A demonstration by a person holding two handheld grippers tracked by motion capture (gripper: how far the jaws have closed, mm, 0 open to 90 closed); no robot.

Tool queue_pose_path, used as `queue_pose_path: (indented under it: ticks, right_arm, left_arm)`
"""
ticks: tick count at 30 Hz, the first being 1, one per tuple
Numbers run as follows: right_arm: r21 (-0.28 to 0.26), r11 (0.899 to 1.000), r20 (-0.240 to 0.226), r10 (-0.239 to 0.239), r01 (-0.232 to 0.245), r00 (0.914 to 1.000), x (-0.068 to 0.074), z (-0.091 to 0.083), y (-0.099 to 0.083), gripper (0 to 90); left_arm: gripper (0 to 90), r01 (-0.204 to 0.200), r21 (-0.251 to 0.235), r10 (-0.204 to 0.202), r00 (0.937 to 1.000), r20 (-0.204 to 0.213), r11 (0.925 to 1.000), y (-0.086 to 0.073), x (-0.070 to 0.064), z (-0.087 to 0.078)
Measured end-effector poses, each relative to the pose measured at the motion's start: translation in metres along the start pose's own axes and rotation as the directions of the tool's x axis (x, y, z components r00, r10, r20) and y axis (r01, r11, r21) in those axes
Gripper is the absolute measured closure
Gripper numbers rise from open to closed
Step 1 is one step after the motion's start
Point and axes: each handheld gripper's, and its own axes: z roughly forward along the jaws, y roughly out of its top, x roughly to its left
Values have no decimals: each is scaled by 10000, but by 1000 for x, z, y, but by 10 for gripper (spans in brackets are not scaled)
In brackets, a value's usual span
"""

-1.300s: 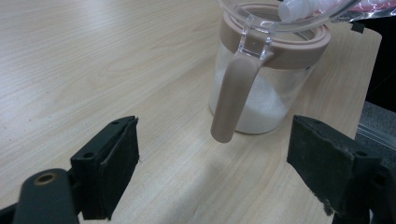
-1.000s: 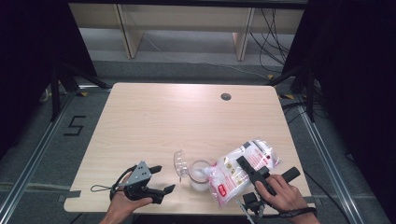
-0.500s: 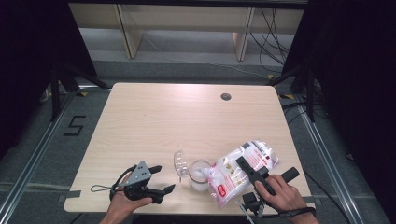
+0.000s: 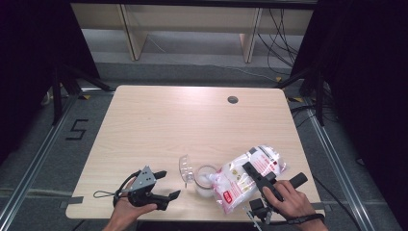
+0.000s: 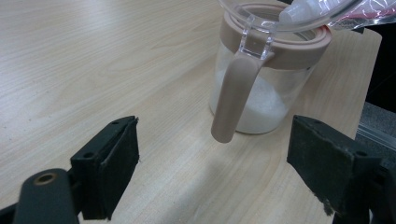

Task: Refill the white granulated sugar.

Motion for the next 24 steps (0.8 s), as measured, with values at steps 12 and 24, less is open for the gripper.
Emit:
queue_pose_path:
  ticks: [12,24]
  right_arm:
    - [80,9994,-99,351,-350,9993,0,-1,0,689]
    - [47,9991,-39,427,-427,9991,3,-1,-1,689]
  left_arm:
    - [162,188,-11,-189,9998,-21,9998,0,-1,0]
    - [162,233,-63,-233,9997,6,9997,0,-1,0]
